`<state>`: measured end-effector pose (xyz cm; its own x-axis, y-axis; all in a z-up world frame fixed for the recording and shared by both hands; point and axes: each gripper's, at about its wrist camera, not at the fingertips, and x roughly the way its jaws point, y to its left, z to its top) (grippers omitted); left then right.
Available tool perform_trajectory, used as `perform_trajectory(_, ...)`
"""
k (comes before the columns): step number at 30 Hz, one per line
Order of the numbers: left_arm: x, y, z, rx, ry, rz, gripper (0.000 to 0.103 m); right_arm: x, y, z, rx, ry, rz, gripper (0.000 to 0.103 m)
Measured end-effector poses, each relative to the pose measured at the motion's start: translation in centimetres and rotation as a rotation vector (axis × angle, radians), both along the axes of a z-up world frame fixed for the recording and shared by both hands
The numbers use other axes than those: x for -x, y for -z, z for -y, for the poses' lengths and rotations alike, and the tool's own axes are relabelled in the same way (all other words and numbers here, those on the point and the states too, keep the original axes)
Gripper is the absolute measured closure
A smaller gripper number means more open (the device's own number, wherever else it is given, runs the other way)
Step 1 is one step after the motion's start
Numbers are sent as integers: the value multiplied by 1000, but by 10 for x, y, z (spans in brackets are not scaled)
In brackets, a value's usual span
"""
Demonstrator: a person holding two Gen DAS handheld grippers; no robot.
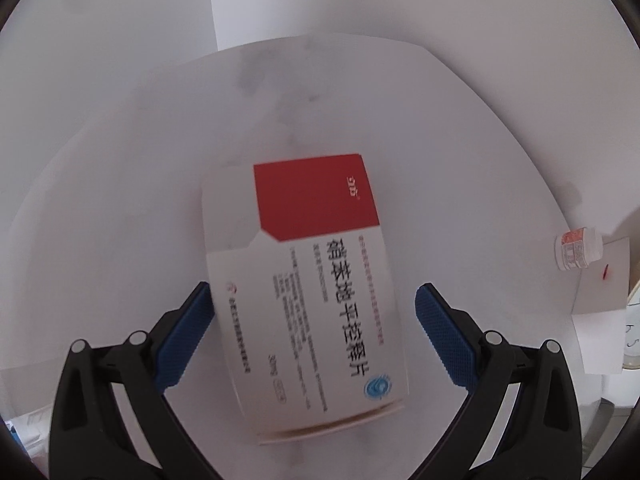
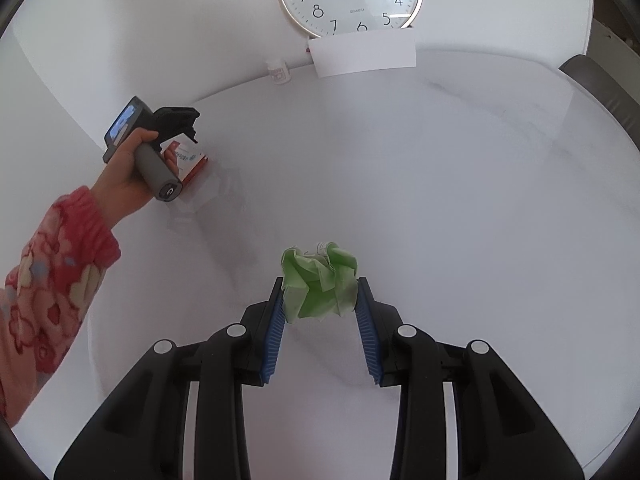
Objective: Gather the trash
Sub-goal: 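Grasp the white-and-red medicine box with the left tool while the right tool holds the green paper, then drop the green paper and medicine box into the wastebasket with both tools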
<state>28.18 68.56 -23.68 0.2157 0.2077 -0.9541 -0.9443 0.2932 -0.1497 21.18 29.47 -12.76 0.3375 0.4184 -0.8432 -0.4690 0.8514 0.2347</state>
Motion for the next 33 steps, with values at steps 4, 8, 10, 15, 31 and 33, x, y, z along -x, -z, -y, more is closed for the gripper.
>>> perform_trajectory(4,-2,0,5,-23,4,-28,16,-1,2,-2,-1,-3,-2,68)
perform_trajectory(8,-5,-3,12,-21,43,-26,21,3,-3,0,-9,-9,6,68)
perform_trajectory(10,-2,-4,19,7,61,-26,21,6,-7,3,-14,-12,14,68)
perform_trajectory(15,25,-25,29,-50,193,-19,21,21,-24,29,-41,12,52,68)
perform_trajectory(31,206,-104,449,-71,1114,131,21,171,-28,290,-32,310,36,67)
perform_trajectory(33,226,-107,512,-62,1201,145,21,198,-25,335,-15,355,35,67)
